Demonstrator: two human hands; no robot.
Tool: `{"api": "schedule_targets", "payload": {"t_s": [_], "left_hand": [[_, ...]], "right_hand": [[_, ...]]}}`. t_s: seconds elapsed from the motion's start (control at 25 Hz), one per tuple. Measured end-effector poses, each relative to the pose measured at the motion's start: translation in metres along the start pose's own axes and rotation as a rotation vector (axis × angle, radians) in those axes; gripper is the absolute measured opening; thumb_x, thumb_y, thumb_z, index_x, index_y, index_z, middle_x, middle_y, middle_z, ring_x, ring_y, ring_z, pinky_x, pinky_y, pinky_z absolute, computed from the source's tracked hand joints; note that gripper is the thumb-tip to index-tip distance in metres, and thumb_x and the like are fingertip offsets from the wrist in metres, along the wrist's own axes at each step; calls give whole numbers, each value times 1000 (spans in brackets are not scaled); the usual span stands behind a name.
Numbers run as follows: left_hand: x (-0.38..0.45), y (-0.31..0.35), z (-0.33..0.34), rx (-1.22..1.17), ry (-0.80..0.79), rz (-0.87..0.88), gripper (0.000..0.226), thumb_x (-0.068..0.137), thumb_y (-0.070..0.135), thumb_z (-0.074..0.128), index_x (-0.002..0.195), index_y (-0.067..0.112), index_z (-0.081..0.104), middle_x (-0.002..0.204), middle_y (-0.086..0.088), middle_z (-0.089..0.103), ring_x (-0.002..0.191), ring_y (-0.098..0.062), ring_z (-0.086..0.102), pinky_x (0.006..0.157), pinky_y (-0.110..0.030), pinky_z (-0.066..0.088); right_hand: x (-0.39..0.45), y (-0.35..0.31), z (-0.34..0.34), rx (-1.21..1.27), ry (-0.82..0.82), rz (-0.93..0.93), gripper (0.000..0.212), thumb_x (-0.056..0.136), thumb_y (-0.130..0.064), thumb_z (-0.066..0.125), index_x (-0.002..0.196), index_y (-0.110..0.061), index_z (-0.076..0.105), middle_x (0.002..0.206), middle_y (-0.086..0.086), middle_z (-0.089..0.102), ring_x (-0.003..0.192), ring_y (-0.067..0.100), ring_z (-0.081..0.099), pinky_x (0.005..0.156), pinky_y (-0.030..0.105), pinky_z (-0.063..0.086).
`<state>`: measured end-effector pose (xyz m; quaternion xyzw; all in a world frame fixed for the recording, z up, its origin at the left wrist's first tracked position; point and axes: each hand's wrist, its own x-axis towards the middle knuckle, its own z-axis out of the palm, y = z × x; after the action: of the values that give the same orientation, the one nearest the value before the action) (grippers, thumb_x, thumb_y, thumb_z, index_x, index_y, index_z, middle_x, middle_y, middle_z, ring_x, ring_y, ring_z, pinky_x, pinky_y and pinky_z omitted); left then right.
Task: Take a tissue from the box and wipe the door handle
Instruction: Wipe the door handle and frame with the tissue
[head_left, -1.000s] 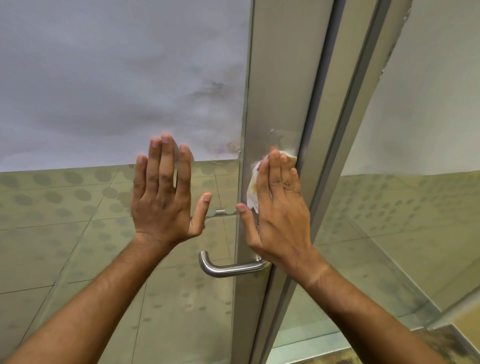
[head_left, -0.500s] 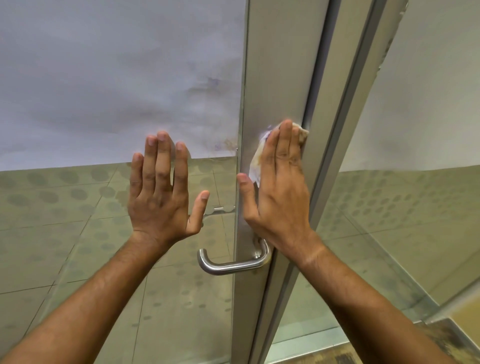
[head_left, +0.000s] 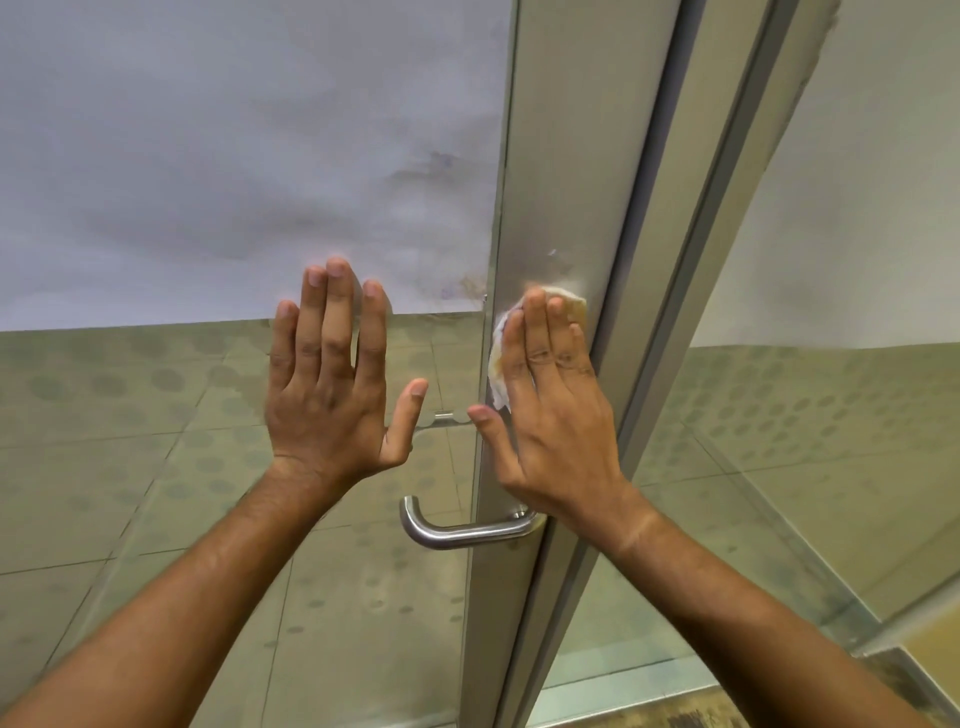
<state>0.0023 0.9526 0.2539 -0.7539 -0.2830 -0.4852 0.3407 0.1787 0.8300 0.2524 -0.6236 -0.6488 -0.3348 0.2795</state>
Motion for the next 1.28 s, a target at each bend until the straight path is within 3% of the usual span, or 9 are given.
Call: {"api": "schedule_targets", "payload": {"t_s": [0.08, 0.16, 0.28, 0.44, 0.64, 0.92, 1.08, 1.28], "left_hand": [[-1, 0, 0, -1, 2, -1, 88, 93, 51, 43, 158, 1, 11, 160, -26, 9, 154, -31, -5, 126, -47, 3], [-1, 0, 0, -5, 5, 0, 88, 93, 51, 43, 158, 1, 11, 162, -25, 5, 154, -31, -5, 126, -47, 2], [0, 0, 0, 1, 5, 4, 88, 93, 51, 43, 158, 0, 11, 165, -20, -2, 154, -30, -7, 125, -46, 1], [0, 0, 0, -4, 7, -6, 88, 93, 51, 43, 158, 1, 10, 159, -26, 9, 154, -30, -7, 125, -47, 1], [-1, 0, 2, -11, 12, -6, 88, 94, 51, 42, 158, 2, 9, 159, -25, 7, 154, -30, -7, 125, -46, 1], [0, -1, 1, -20, 5, -1, 89, 93, 52, 43, 158, 1, 9, 158, -26, 9, 154, -28, -8, 125, -46, 1], [-1, -1, 2, -23, 14, -6, 87, 94, 52, 41, 158, 2, 10, 159, -25, 11, 154, -29, -6, 125, -47, 3], [-1, -1, 2, -26, 13, -9, 86, 93, 51, 43, 157, 0, 15, 158, -26, 11, 154, -29, -6, 125, -48, 3]], "right_hand": [[-31, 2, 4, -33, -141, -116, 78, 100, -50, 32, 152, 3, 8, 161, 24, 0, 151, 34, 1, 124, 46, 6], [-56, 6, 2, -57, -223, -115, 78, 99, -50, 33, 152, 2, 8, 161, 22, -1, 151, 32, 2, 123, 48, 13], [-36, 7, 2, -3, -110, 7, 79, 100, -48, 33, 151, 7, 9, 161, 23, -3, 151, 35, -1, 124, 46, 6], [-5, -3, 8, 36, 7, 7, 80, 101, -50, 31, 150, 7, 7, 160, 22, -7, 150, 35, -4, 123, 47, 0], [-63, 2, 9, -29, -260, -141, 77, 100, -52, 29, 152, 0, 10, 162, 19, 0, 152, 30, 3, 123, 46, 12], [0, 11, -2, 4, -8, -67, 84, 98, -56, 30, 150, 8, 11, 160, 23, 4, 150, 36, -1, 122, 49, 2], [-34, 21, 3, -61, -174, -239, 90, 95, -62, 31, 152, 3, 6, 161, 24, -1, 150, 36, 1, 123, 47, 5], [-58, 22, 8, -100, -292, -284, 91, 94, -66, 27, 153, 1, 10, 163, 21, 1, 151, 33, 4, 124, 45, 6]]}}
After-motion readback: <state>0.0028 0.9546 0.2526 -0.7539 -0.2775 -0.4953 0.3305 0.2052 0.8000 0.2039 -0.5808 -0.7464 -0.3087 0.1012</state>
